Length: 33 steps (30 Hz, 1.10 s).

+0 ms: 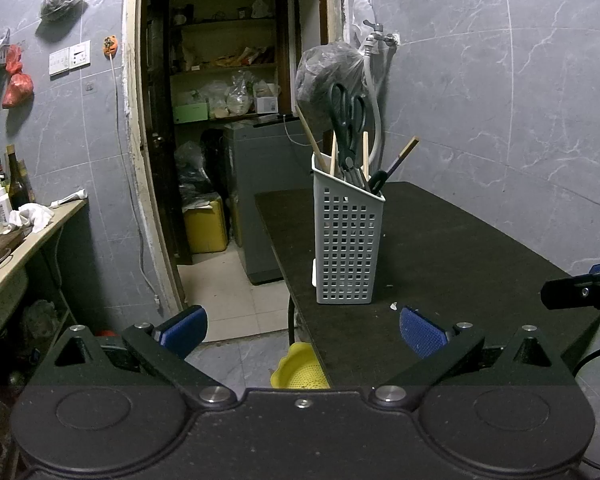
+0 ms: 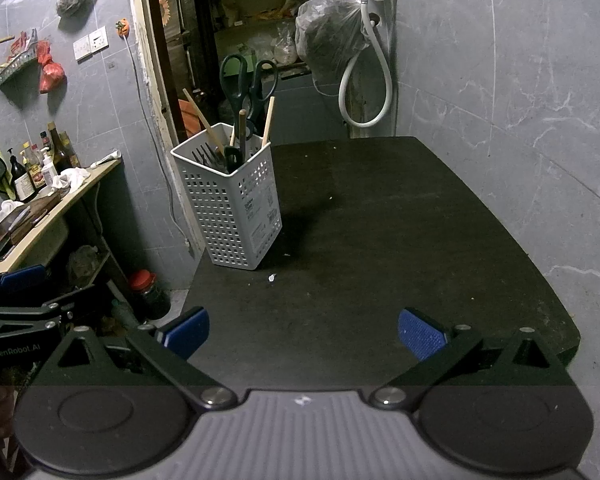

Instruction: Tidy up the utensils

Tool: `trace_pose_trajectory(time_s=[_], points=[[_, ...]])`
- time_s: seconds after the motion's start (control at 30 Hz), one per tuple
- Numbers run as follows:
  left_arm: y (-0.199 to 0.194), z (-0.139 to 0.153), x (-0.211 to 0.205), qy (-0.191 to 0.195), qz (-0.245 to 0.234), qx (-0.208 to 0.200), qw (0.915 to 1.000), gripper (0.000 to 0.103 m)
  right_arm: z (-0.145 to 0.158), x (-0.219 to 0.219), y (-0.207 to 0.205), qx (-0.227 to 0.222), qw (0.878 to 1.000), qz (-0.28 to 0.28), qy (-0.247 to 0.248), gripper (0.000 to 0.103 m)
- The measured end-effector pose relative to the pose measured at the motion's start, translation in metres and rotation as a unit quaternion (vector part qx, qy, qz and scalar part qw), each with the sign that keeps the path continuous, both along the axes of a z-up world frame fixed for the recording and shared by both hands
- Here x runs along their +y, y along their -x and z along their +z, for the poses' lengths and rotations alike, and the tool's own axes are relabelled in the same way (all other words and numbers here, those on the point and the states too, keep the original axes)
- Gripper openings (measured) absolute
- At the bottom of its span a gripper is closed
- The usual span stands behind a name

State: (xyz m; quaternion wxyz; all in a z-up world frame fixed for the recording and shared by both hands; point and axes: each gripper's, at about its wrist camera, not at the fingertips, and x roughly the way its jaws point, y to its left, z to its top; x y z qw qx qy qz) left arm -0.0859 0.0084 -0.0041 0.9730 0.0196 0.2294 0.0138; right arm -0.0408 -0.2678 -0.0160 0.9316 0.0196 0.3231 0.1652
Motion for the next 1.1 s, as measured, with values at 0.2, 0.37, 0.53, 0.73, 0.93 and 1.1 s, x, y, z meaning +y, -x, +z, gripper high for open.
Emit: trace_pose_trajectory(time_s=[0.2, 0.37, 0.53, 0.73, 0.93, 1.1], points=[[-0.0002, -0.0002, 0.0004, 0.000, 0.000, 0.000, 1.0000, 0.102, 0.0002, 0.0001, -0.0001, 0.000, 1.000, 0.000, 0.000, 0.103], [-0.0001, -0.0002, 0.0004, 0.001, -0.002, -0.001, 1.0000, 0.102, 0.0002, 0.0000, -0.0002, 0.000, 1.000, 0.000, 0.000, 0.103], [0.0000, -0.0005, 0.0001, 0.001, -0.003, -0.001, 1.0000, 0.102, 0.0002, 0.0000, -0.0003, 0.000, 1.000, 0.000, 0.000, 0.103], [-0.0003, -0.0003, 0.0003, 0.001, -0.003, 0.000, 1.0000, 0.102, 0.0002, 0.0003, -0.0002, 0.000, 1.000, 0.000, 0.001, 0.103], [-0.0017, -0.0020, 0.0001, 0.002, -0.003, 0.002, 1.0000, 0.102, -0.0008, -0.0011, -0.0003, 0.002, 1.000, 0.000, 0.002, 0.103], [-0.0018, -0.0021, -0.0002, 0.002, -0.003, 0.002, 1.0000, 0.102, -0.0010, -0.0022, -0.0020, 0.003, 1.000, 0.000, 0.002, 0.103]])
